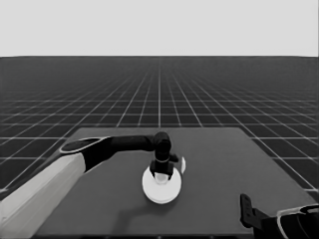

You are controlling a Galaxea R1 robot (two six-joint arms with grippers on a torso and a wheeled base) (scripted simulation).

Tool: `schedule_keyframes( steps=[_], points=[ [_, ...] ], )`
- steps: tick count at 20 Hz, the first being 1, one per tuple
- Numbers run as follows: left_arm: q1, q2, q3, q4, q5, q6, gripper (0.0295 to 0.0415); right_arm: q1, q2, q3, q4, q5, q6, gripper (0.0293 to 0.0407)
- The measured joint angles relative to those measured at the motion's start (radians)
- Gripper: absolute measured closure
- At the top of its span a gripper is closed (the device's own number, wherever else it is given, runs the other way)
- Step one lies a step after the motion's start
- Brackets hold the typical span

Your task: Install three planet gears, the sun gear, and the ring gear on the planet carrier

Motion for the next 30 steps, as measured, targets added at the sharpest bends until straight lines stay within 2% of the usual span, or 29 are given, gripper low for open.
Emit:
schedule_keyframes(
  steps=[30],
  points=[
    [0.012, -0.002, -0.002, 0.0, 0.001, 0.262, 0.0362, 0.0, 0.0, 0.0, 0.0, 0.0, 0.0, 0.0315]
  ],
)
